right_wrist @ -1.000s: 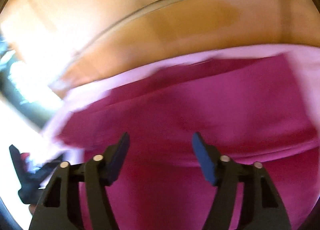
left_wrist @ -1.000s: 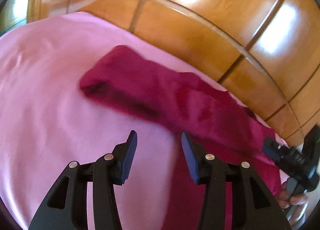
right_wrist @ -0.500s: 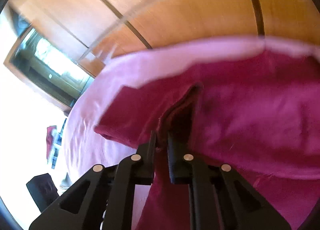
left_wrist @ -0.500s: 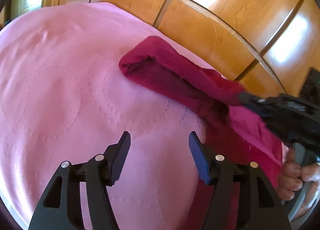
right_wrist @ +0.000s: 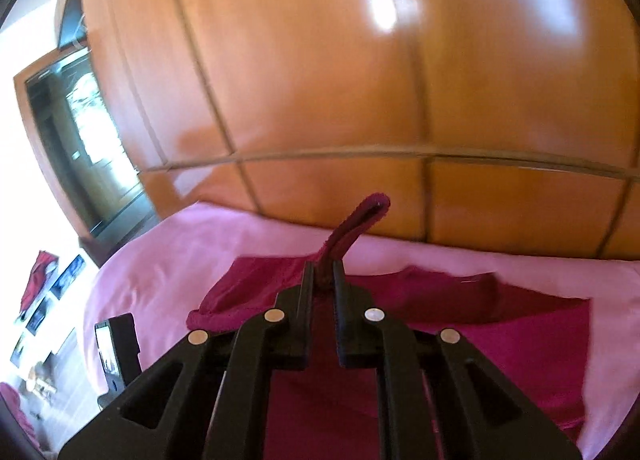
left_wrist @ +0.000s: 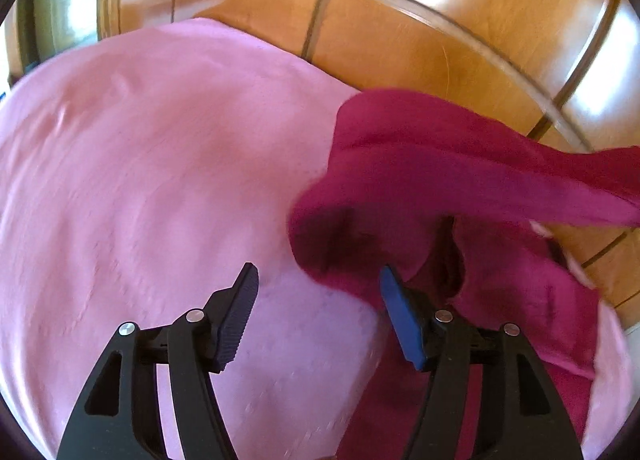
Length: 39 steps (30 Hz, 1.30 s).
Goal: Fold small clothes
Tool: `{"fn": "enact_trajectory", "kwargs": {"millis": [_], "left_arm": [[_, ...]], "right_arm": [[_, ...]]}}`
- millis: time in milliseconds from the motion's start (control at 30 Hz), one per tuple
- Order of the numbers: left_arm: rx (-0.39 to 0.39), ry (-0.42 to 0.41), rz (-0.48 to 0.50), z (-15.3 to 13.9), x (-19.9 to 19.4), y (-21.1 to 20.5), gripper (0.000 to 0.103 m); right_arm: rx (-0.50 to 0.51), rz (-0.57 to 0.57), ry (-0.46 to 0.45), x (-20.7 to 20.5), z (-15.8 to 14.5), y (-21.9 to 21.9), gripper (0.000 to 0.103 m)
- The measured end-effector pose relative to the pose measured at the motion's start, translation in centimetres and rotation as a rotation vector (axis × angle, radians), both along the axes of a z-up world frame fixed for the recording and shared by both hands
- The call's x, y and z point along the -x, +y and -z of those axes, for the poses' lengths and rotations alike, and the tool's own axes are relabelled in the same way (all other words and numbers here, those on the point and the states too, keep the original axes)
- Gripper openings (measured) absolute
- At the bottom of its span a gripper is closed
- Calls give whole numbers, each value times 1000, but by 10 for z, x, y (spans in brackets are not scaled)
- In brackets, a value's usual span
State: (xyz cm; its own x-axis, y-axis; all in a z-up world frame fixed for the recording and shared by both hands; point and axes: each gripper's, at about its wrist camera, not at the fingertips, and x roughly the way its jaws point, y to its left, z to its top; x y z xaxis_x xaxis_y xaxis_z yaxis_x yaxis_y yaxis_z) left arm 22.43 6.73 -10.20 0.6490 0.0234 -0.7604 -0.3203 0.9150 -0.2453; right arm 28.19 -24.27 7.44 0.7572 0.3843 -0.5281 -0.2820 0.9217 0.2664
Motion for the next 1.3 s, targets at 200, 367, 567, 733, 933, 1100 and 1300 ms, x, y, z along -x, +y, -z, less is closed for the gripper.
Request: {"fn": "enact_trajectory", "kwargs": {"millis": [200,367,567,733,933,1100,1300], "left_arm": [[-69,20,30,5,-9,-14,33],[-113,-16,122,0,-1,-34,11],[-174,-27,196,0,5,-52,11],[-149,-53,258,-10,26,-54,11],[-56,-205,310,-45,50,-42,11],[-52,-141,411,-36,16,-66,22],[-135,-38,466,3,2,-90,22]], "right_arm": [[6,157,56,6,29,-77,8],[23,259,189,10,85,-116,7],[17,336,286,16,133,-138,7],[6,377,300,26,147,-156,7],[20,415,236,43,128,-163,7],[25,453,282,34,143,-169,7],[102,467,303,27,146,-165,8]]}}
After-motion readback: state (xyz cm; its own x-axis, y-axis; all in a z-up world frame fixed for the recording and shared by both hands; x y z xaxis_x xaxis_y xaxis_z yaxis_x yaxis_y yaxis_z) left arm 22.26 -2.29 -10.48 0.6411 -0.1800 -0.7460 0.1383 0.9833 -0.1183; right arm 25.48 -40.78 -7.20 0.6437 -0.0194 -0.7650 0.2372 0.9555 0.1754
